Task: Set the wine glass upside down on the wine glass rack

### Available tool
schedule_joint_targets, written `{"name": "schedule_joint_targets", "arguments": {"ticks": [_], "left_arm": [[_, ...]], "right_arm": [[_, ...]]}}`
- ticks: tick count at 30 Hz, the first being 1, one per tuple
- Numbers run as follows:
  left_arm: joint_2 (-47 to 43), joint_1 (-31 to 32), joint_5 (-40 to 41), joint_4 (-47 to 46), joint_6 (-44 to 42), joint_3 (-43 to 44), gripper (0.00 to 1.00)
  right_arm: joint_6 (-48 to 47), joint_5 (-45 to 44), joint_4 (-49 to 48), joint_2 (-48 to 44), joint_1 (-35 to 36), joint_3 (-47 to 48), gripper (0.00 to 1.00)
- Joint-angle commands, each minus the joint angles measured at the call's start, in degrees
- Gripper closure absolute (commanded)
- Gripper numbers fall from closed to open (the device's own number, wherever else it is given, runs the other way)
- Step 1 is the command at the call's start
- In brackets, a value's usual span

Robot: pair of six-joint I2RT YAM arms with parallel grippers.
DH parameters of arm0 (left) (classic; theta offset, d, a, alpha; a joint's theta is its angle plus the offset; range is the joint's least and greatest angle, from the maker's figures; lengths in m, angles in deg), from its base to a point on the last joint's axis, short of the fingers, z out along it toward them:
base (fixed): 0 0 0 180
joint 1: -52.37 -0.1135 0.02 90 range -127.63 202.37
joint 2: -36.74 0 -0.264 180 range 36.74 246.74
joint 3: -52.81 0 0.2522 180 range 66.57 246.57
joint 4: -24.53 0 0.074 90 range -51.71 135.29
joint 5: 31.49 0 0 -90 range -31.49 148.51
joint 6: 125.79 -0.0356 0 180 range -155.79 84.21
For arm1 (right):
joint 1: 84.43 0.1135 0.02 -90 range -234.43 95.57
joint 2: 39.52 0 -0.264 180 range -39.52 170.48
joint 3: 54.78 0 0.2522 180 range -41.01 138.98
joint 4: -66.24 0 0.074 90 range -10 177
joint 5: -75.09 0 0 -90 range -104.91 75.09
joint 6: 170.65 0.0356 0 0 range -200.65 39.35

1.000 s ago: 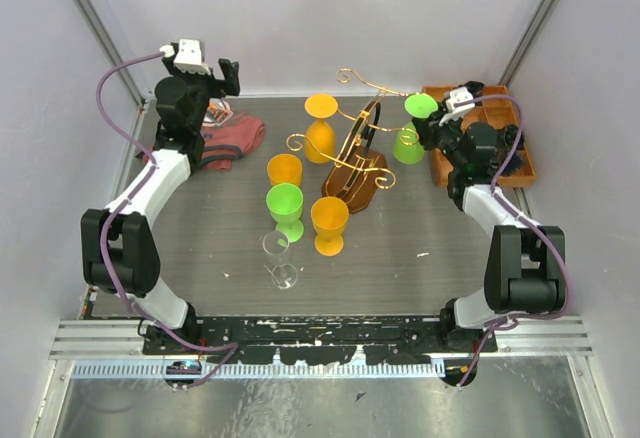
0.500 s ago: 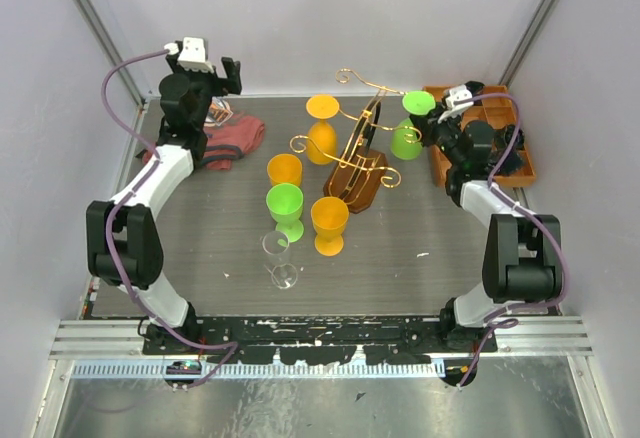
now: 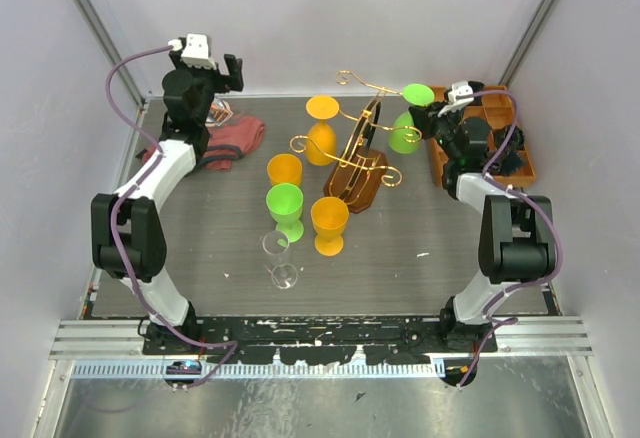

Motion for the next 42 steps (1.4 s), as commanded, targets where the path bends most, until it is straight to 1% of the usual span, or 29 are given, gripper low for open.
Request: {"name": "schedule_joint_targets", "arguments": {"ticks": [1, 8, 25, 30, 35, 42], "left_arm": [[0.86, -0.38, -0.57, -0.82, -1.25, 2.76, 0.01], [1.72, -0.4, -0.95, -0.75, -1.59, 3.58, 0.01], [1.61, -0.34, -1.84, -0.41, -1.48, 3.71, 0.01], [0.94, -0.4, -1.93, -0.42, -1.31, 2.97, 0.01], [0.16, -0.4, -2.03, -0.41, -0.87, 2.17, 0.01], [-1.65, -0.4, -1.92, -0.65, 0.39, 0.03, 0.01]], "right_arm": [[1.67, -3.44, -5.37, 0.8, -0.26, 3.28, 0.99], [0.49, -6.97, -5.27, 1.17, -0.26, 3.46, 0.99], [-4.34, -10.44, -1.14, -5.88, -0.26, -2.55, 0.99], [-4.91, -9.64, 0.09, -8.01, -0.26, -3.84, 0.99], [-4.95, -4.64, 3.74, -8.21, -0.13, -2.3, 0.99], [-5.53, -4.11, 5.64, -7.97, 0.79, -1.82, 0.99]]}}
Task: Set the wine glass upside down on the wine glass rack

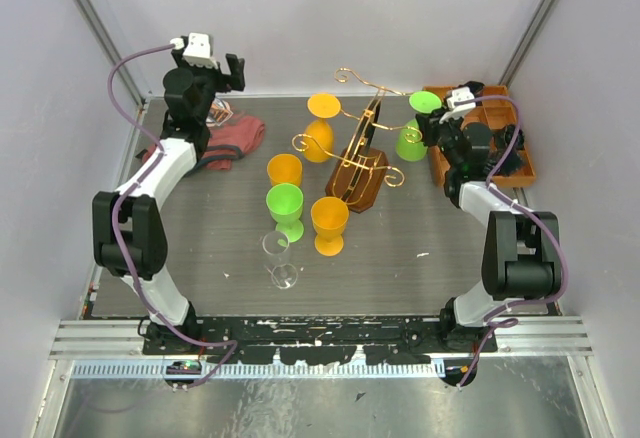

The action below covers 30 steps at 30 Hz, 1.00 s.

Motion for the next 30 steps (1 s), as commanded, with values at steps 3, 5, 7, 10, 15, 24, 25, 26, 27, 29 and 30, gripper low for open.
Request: {"name": "schedule_joint_targets", "arguments": {"ticks": [3, 5, 7, 10, 15, 24, 25, 26, 27, 29, 30], "left_arm": [[-3.93, -0.29, 0.42, -1.5, 1.11, -2.96, 0.0], [-4.79, -0.34, 0.38, -1.62, 1.09, -3.62, 0.01], [-5.35, -0.31, 0.25, -1.54, 1.0, -4.12, 0.02], [-6.08, -0.34, -0.16, -0.53, 1.12, -4.38, 0.02], [-6.68, -0.29, -1.26, 6.46, 1.69, -1.69, 0.02], [-8.23, -0.34, -5.57, 11.89, 1.86, -0.08, 0.02], [-8.37, -0.34, -5.7, 12.39, 1.96, 0.09, 0.02], [-8.52, -0.34, -5.96, 13.07, 2.01, 0.3, 0.02], [-8.71, -0.35, -6.33, 13.79, 2.05, 0.58, 0.02], [-8.9, -0.29, -7.35, 15.65, 2.06, 1.13, 0.02], [-8.99, -0.33, -7.99, 16.52, 2.06, 1.43, 0.02]], "right_arm": [[-0.24, 1.5, 0.8, -2.18, 0.48, 2.27, 0.99], [-0.38, 1.2, 1.65, -2.56, 0.48, 2.19, 0.92], [-0.8, 0.9, 2.16, -3.16, 0.48, 1.62, 0.8], [-1.5, 0.49, 2.47, -4.36, 0.48, 0.32, 0.62], [-2.52, -0.56, 2.93, -6.55, 0.46, -1.78, 0.51], [-3.53, -3.72, 4.55, -12.25, -1.74, -6.52, 0.42], [-3.44, -3.89, 4.82, -13.01, -2.18, -7.13, 0.41], [-3.41, -4.02, 5.39, -13.8, -2.57, -7.66, 0.41], [-3.45, -4.05, 6.09, -14.59, -2.93, -8.05, 0.41], [-3.7, -4.06, 8.16, -16.28, -3.55, -8.59, 0.41], [-3.97, -4.06, 9.51, -17.17, -3.63, -8.63, 0.4]]}}
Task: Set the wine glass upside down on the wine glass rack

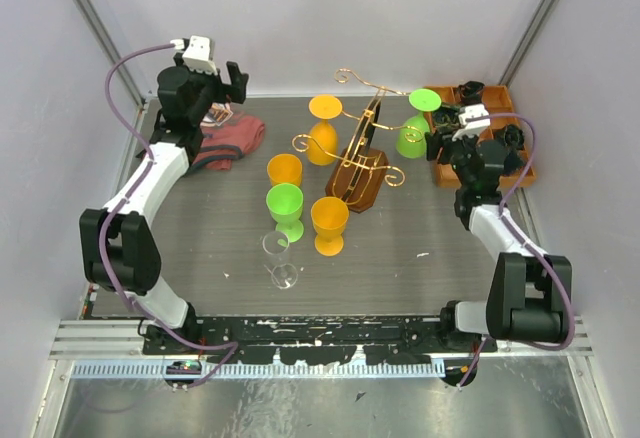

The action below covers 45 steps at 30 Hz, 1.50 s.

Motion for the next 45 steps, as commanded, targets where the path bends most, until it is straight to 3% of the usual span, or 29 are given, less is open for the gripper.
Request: {"name": "schedule_joint_targets", "arguments": {"ticks": [1, 6, 10, 14, 21, 28, 45], "left_arm": [[-2.87, -0.3, -3.67, 4.5, 0.57, 3.47, 0.02], [-4.05, -0.31, -4.46, 6.65, 0.39, 1.85, 0.02], [-5.2, -0.32, -6.67, 10.76, -0.28, 0.03, 0.02], [-5.83, -0.3, -10.34, 13.3, 0.22, -2.11, 0.02], [-7.41, 0.32, -14.98, 17.88, 0.15, -6.05, 0.02], [-10.22, 4.62, -12.92, 20.69, -3.19, -11.32, 0.02], [-8.34, 10.52, -7.94, 29.32, -8.18, -11.73, 0.02]], "right_arm": [[-1.54, -1.23, 3.11, -5.5, -1.03, -0.2, 0.4], [-2.02, -2.9, 12.44, -11.21, -1.09, 3.55, 0.39], [-1.12, -5.15, 18.14, -14.07, -1.09, 10.63, 0.29], [0.47, -7.33, 27.02, -12.12, -1.09, 21.49, 0.18], [6.8, -2.12, 38.44, -5.6, -1.09, 35.7, 0.18], [7.89, -3.95, 39.55, -4.53, -1.1, 36.59, 0.18], [6.93, -6.87, 41.21, -4.33, -1.09, 35.61, 0.19]]}}
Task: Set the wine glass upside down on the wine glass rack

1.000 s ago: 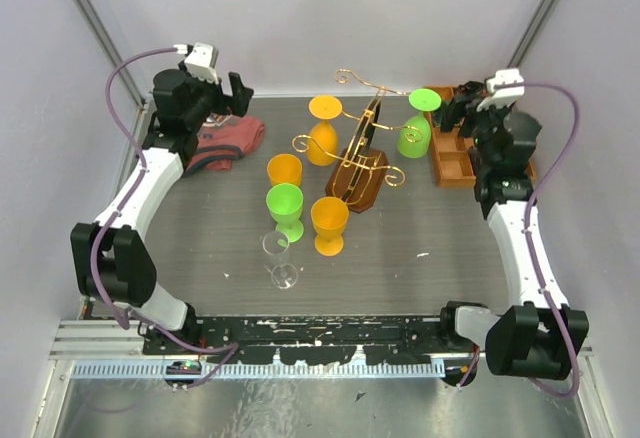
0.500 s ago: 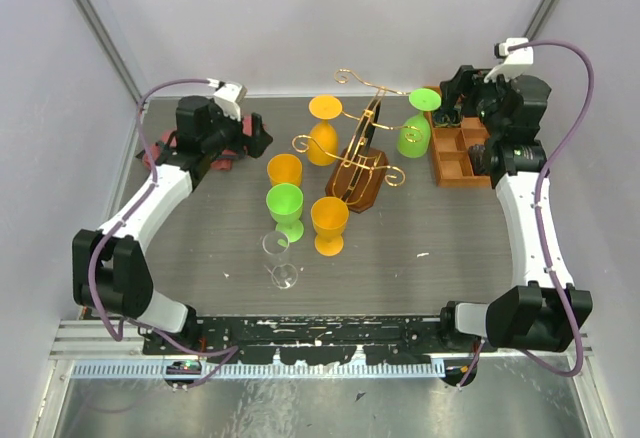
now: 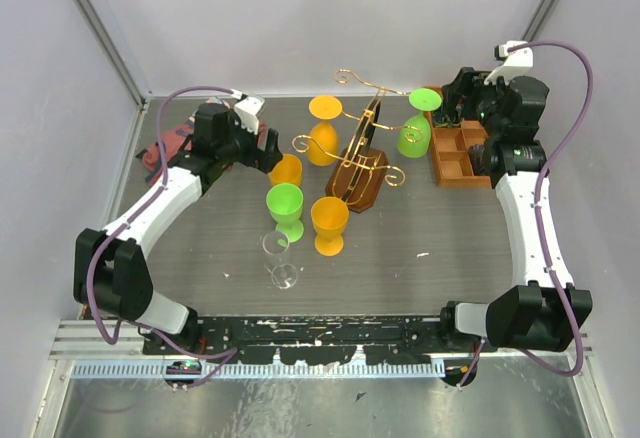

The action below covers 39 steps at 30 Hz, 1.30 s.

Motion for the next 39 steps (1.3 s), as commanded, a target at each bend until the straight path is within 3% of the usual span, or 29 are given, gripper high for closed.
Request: {"name": "schedule_joint_targets", "arguments": {"ticks": [1, 7, 12, 20, 29, 39], "left_arm": [[0.53, 0.73, 1.24, 3.13, -2.42, -0.48, 0.02], [2.12, 1.11, 0.58, 4.03, -2.57, -0.25, 0.0], [4.4, 1.18, -0.89, 5.43, -2.58, 1.64, 0.13], [6.91, 1.15, -2.29, 7.61, -3.35, 4.76, 0.51], [7.81, 0.99, -0.03, 9.42, -3.6, 8.4, 0.99], [1.75, -6.2, 6.65, 5.43, 0.89, 10.58, 1.0]], "right_arm": [[-0.29, -1.39, -1.38, -0.93, -0.14, 0.89, 0.2], [-0.32, -1.72, -1.14, -0.47, -0.13, 0.95, 0.21], [-0.17, -1.69, -1.18, -0.05, -0.17, 1.06, 0.22], [-0.05, -1.68, -1.18, 0.67, -0.13, 1.64, 0.24], [0.34, -1.21, -1.02, 0.85, -0.13, 2.49, 0.26], [1.32, 2.1, 1.35, 2.24, -0.15, 7.89, 0.23]]}}
